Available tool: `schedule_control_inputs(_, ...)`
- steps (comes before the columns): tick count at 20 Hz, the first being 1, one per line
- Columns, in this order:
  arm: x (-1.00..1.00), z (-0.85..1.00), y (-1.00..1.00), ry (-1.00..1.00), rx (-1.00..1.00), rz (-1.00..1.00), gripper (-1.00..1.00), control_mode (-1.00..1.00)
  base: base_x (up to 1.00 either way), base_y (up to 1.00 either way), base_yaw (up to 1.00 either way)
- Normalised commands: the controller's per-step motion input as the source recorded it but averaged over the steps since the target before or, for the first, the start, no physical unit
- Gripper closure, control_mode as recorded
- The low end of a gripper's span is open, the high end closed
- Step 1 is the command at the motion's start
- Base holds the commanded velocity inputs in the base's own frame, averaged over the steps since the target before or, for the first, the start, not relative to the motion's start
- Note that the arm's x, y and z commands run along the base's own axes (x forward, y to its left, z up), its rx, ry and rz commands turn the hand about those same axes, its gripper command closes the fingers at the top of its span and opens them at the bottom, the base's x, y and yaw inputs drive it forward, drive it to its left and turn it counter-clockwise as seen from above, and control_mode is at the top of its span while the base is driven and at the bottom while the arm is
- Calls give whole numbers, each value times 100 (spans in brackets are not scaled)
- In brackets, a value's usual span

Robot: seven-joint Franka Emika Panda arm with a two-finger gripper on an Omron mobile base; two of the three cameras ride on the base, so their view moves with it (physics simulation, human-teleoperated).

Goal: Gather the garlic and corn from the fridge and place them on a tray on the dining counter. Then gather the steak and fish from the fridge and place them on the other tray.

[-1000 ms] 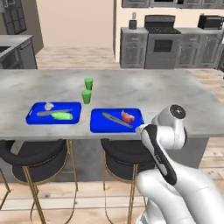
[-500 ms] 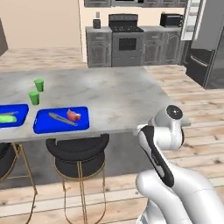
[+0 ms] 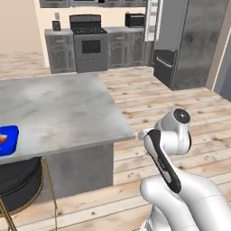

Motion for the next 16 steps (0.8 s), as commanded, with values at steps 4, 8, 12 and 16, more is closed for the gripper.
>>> schedule_control_inputs(4,0,0,0,0,0,0,-100,100,87,-100,-13)
schedule_control_inputs(8,0,0,0,0,0,0,-100,100,100,-100,-8)
schedule_control_inputs(12,0,0,0,0,0,0,-100,100,100,-100,-5)
schedule_control_inputs(16,0,0,0,0,0,0,-100,100,100,-49,-2)
